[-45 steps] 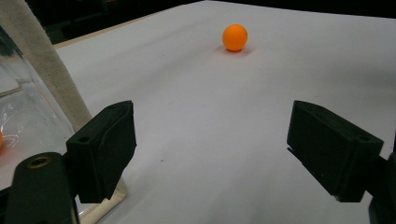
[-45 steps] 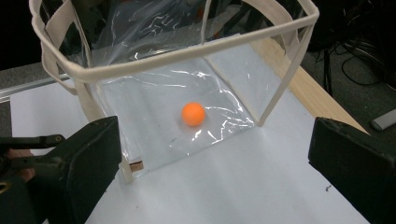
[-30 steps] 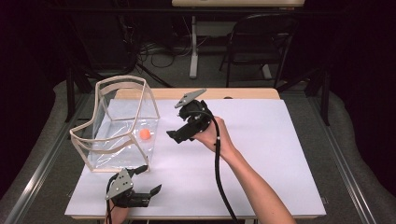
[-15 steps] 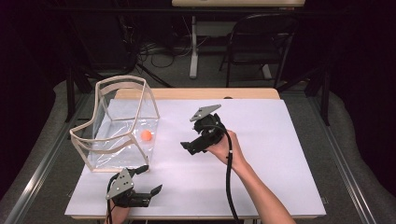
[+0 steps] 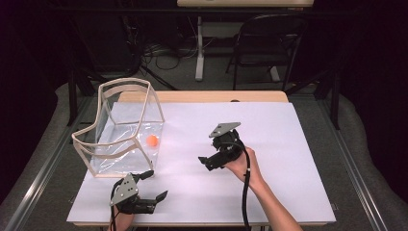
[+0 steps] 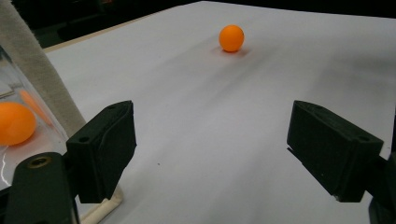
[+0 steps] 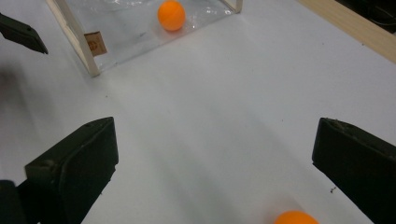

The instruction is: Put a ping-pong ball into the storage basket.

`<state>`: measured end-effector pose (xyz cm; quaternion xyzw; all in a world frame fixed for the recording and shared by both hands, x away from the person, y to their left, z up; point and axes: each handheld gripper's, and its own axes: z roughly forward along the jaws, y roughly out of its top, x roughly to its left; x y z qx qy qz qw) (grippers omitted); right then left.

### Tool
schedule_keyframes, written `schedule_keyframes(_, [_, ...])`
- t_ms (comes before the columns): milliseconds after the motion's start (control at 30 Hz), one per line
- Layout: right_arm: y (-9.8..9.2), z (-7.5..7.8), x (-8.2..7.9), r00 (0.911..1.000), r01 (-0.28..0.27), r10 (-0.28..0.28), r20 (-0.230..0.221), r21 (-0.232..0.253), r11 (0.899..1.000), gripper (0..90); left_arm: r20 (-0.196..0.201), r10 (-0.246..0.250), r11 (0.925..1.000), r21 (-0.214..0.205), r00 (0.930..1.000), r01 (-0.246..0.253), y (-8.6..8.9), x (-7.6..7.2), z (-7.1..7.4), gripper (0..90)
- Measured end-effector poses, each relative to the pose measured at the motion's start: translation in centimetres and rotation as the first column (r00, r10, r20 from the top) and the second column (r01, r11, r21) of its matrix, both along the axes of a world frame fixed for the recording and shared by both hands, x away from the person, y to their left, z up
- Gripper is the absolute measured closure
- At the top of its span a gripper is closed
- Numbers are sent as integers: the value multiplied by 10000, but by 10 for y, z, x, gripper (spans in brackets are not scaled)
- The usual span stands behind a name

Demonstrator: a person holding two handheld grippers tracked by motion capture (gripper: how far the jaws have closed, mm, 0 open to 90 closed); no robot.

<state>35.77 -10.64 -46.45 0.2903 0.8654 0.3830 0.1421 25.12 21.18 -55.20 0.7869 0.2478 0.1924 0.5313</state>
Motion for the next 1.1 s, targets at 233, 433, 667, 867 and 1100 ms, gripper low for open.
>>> schedule_keyframes(233, [-16,-13,-10,9995,329,-329,4,-15,9995,0,10,8,10000,45,10000,-8,-2,1,0,157])
schedule_keyframes(433, [-31,-24,-20,9978,649,-649,92,-28,9979,0,66,-51,10000,59,10000,51,-3,-1,1,157])
schedule_keyframes(667, [-47,-33,-26,9940,1082,-1082,175,-17,9941,0,7,-12,9999,101,10000,12,-3,-1,0,157])
schedule_keyframes(867, [-59,-39,-30,9905,1366,-1366,128,-48,9906,0,-5,-49,9999,141,10000,49,-4,-1,0,157])
schedule_keyframes(1100, [-66,-43,-32,9867,1624,-1623,89,-114,9867,0,49,-62,9999,87,10000,61,-3,-3,0,157])
